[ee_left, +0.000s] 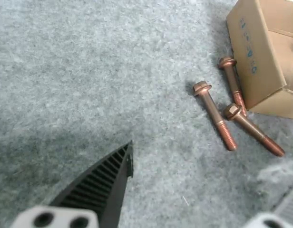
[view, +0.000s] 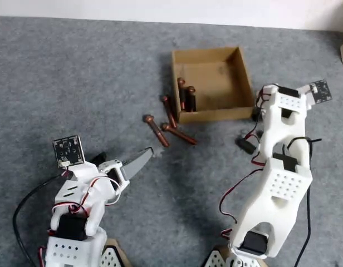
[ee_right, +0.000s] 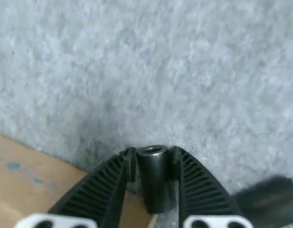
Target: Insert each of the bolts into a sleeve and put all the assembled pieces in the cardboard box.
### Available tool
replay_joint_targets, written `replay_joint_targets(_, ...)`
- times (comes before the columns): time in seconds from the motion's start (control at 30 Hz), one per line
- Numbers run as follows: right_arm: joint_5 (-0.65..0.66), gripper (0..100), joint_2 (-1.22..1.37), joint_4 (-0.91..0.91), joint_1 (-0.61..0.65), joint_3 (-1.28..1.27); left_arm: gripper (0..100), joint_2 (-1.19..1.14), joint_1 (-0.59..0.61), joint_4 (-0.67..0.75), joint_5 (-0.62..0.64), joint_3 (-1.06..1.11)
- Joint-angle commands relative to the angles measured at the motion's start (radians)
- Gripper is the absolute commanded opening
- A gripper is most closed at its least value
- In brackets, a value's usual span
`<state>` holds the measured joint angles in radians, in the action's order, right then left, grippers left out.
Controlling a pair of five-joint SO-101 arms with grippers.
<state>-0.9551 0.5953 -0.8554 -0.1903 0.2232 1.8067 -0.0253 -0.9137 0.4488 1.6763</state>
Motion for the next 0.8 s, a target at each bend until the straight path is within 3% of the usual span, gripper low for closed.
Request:
replay_joint_targets(0.0,-0.003,11.0,-0.005,-0.01,0.036,0.028,47,0.013,0.01,-0.018,-0.009,0.019)
replay_joint_targets(0.43,0.064,10.4,0.183,-0.012,0.031,0.022,47,0.013,0.01,-0.018,-0.009,0.019)
replay_joint_targets(0.53,0.071,1.8,0.183,-0.012,0.03,0.022,47,0.013,0.01,-0.017,-0.008,0.019)
replay_joint_targets(0.6,0.127,1.2,0.174,-0.016,0.035,0.024,47,0.013,0.01,-0.017,-0.008,0.019)
replay_joint_targets(0.77,0.169,0.3,0.035,-0.166,0.054,0.024,47,0.013,0.01,-0.015,-0.008,0.019)
